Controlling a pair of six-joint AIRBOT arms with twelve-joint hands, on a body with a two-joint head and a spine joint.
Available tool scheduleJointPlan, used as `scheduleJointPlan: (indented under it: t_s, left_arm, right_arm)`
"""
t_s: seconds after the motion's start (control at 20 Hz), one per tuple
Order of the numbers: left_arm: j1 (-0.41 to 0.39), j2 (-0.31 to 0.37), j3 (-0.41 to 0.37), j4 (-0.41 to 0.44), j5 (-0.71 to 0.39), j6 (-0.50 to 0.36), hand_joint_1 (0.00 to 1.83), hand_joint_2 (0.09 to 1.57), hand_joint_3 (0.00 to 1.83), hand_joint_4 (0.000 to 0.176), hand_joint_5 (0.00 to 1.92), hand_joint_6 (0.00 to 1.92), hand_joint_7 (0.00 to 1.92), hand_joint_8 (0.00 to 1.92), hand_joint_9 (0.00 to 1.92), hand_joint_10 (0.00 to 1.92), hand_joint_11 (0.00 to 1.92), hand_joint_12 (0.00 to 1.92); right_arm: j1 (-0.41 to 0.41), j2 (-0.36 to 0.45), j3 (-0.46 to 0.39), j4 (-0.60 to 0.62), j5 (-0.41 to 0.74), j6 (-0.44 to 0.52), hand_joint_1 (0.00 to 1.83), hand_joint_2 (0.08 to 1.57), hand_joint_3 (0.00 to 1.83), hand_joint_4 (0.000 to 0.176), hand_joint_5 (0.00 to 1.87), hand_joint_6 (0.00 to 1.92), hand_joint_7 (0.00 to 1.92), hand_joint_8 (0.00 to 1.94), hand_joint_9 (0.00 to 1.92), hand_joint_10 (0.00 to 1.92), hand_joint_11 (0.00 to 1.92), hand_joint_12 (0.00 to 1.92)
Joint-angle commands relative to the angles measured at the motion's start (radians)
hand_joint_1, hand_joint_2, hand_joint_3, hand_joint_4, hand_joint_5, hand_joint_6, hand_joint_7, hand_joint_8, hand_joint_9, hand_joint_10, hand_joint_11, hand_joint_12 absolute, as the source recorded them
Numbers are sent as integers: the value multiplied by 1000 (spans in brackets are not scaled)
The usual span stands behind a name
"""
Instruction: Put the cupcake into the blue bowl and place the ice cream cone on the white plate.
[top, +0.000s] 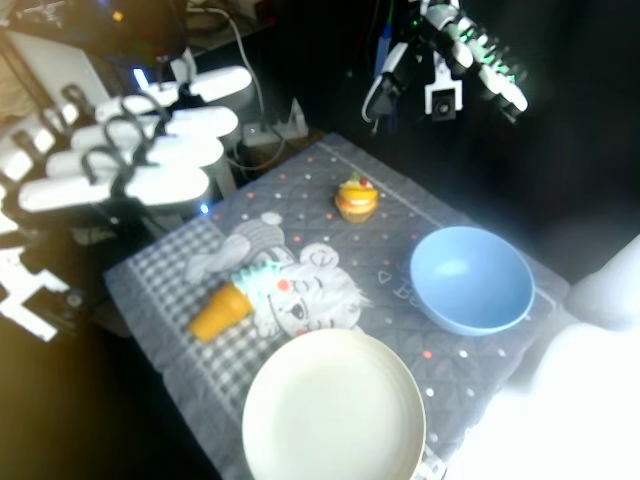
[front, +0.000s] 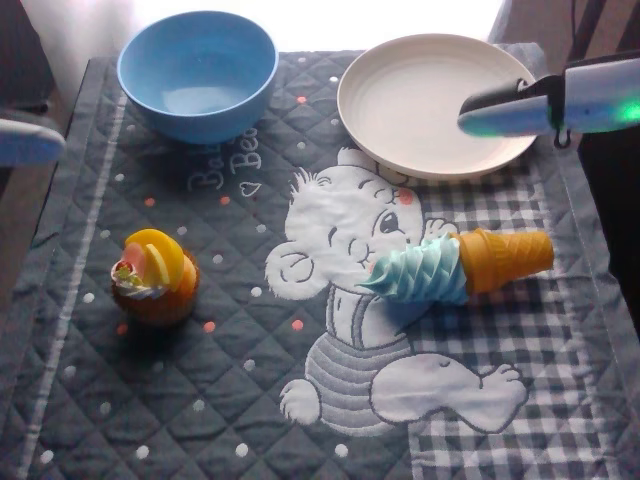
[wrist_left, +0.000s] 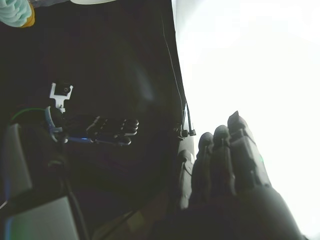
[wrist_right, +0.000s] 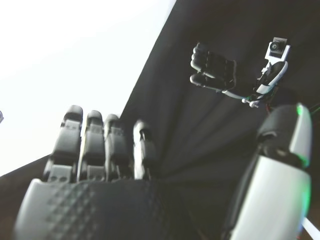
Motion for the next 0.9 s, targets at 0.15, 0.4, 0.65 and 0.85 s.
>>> scheduleJointPlan:
  t_s: [0.15, 0.4, 0.65, 0.85]
  left_arm:
    - [-7, 1, -2, -37, -111, -6, 780, 879, 0, 0, 357, 0, 358, 0, 339, 0, 0, 838]
    - [-12, 19, -11, 31, -72, -35, 774, 865, 0, 0, 339, 2, 349, 4, 315, 14, 0, 684]
    - [-37, 40, -6, 182, 70, -138, 664, 822, 0, 0, 410, 0, 490, 0, 490, 2, 222, 597]
    - [-53, 35, 3, 291, 159, -231, 774, 785, 0, 0, 388, 2, 491, 4, 475, 3, 225, 558]
  right_arm:
    - [7, 5, -2, 20, 120, 3, 796, 730, 0, 57, 125, 0, 414, 0, 455, 0, 32, 916]
    - [3, 34, -12, -11, 56, 3, 718, 726, 0, 56, 98, 0, 332, 0, 408, 3, 0, 936]
    - [3, 63, -19, -104, -104, 25, 753, 667, 0, 62, 133, 0, 301, 0, 357, 0, 46, 791]
    - [3, 35, 10, -182, -195, 141, 783, 642, 0, 7, 136, 6, 301, 3, 298, 0, 2, 703]
